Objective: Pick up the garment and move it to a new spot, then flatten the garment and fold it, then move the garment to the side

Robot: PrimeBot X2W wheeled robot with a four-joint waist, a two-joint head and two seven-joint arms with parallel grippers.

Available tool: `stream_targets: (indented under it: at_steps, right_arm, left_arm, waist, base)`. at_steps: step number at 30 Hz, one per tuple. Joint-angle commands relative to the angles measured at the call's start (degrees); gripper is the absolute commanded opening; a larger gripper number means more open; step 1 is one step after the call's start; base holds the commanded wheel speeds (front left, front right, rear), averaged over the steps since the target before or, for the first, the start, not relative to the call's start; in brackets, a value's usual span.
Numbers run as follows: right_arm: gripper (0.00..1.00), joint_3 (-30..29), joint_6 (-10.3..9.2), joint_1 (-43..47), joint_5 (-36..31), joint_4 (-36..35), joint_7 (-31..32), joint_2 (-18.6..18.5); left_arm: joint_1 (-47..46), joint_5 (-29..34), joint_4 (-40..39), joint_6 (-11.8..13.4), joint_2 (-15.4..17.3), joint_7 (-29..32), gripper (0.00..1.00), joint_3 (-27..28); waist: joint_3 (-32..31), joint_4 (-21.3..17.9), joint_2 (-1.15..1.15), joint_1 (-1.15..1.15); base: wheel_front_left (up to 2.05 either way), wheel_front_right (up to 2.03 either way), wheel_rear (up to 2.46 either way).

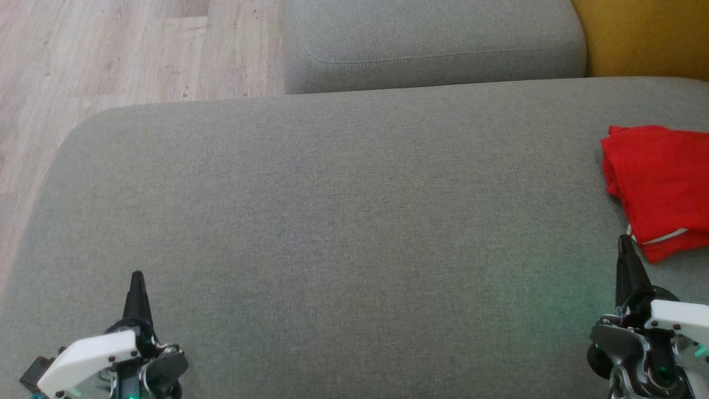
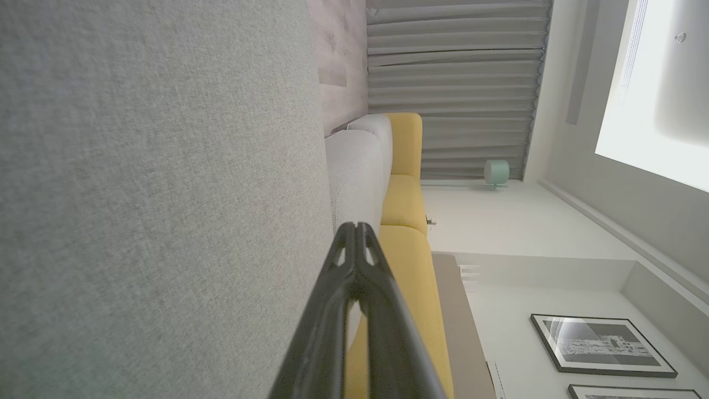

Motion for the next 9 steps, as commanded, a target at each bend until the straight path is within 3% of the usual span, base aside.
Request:
stream_targets:
  at_steps: [1, 9]
  right_arm:
    - [0.00, 1.15, 0.40, -3.00, 0.37, -2.15, 0.36, -0.35]
    - [0.00, 1.14, 0.40, -3.00, 0.37, -2.15, 0.37, -0.34]
  left_arm:
    - [-2.86, -0.31, -2.08, -0.37, 0.25, 0.18, 0.00, 2.30]
    - [-2.86, -0.31, -2.08, -0.37, 0.25, 0.18, 0.00, 2.30]
  waist:
    - [0.00, 0.00, 0.00, 0.00]
    - [0.00, 0.00, 0.00, 0.00]
  base:
    - [0.00, 0.00, 0.00]
    - [0.00, 0.00, 0.00]
